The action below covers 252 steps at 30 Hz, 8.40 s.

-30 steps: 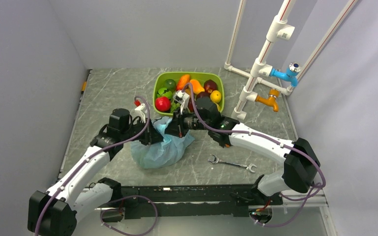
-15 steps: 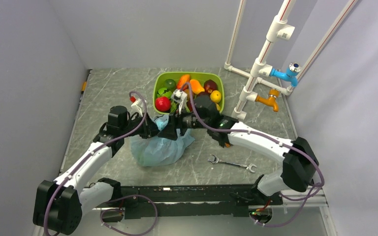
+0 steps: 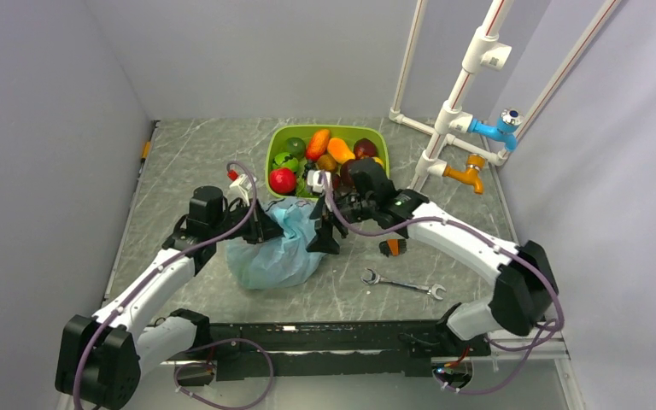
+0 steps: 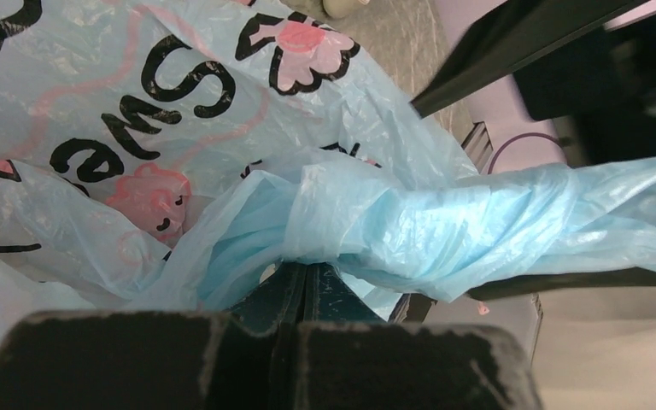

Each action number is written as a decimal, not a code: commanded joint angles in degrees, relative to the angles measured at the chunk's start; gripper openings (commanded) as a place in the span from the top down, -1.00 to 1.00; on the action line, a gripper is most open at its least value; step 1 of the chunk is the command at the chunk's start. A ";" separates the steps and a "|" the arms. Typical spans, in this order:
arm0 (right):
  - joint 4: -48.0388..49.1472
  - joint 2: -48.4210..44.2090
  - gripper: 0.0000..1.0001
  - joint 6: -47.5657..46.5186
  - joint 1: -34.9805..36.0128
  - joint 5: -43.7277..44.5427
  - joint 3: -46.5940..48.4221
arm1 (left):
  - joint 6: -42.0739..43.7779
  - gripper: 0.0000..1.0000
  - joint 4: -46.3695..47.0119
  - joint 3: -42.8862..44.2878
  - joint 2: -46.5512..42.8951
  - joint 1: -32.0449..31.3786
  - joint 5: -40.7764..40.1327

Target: Place the fake fruits into the plastic bag and tie a complex knot

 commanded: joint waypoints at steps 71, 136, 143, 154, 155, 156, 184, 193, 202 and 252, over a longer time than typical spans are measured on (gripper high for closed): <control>4.58 -6.62 -0.82 25.37 2.37 -5.32 -2.82 | 0.06 1.00 9.02 -6.04 -7.21 -3.31 22.64; 4.09 -6.55 -0.36 20.89 5.10 -3.88 -8.79 | -2.40 1.00 16.93 -5.86 -2.25 -5.62 22.90; 11.16 -0.97 0.28 23.84 5.25 -4.81 -6.43 | -2.88 1.00 18.53 -5.38 -1.41 -5.66 23.71; 22.92 4.51 0.23 32.01 5.80 -7.81 0.44 | -2.17 1.00 18.15 -6.29 -1.26 -6.10 23.85; 23.26 4.28 0.21 32.16 5.79 -8.60 0.59 | -2.16 1.00 18.15 -6.43 -1.35 -6.10 23.83; 23.79 4.16 0.20 32.29 5.80 -9.44 0.62 | -2.08 1.00 18.15 -6.52 -1.41 -6.10 23.87; 16.77 0.24 0.65 18.97 4.57 -3.87 -3.89 | 4.10 1.00 10.93 -7.11 -6.23 -6.45 28.22; 16.06 0.34 -0.17 22.55 6.75 -5.18 -2.36 | -5.54 1.00 26.19 -7.09 0.38 -6.34 25.50; 4.32 -10.42 -0.36 19.81 0.45 -5.22 -9.25 | -6.78 1.00 27.60 -7.68 -0.39 -6.36 25.28; 21.55 -5.84 1.00 26.05 5.38 -1.78 -11.77 | 83.67 -0.35 -71.02 23.55 -8.21 17.19 26.10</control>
